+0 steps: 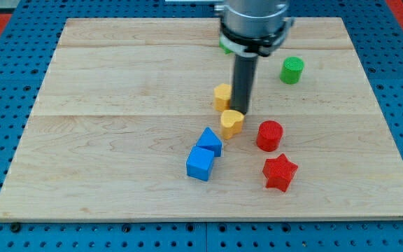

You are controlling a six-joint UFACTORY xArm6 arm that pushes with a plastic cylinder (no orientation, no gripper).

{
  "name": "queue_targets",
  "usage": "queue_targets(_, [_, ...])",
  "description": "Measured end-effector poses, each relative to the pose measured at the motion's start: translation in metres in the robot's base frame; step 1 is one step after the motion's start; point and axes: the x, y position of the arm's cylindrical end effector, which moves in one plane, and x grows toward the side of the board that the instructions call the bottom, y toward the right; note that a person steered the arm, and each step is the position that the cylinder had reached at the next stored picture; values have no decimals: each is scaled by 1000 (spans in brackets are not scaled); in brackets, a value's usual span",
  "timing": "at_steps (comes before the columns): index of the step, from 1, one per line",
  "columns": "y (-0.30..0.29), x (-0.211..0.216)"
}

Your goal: Slide the yellow heart towards blue triangle

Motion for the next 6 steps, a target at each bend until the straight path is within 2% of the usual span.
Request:
queue_targets(2, [-18,-5])
queue_targets(3, [15,-13])
queue_targets(4, [23,10])
queue_targets(5, [35,13])
queue_targets(6, [17,16])
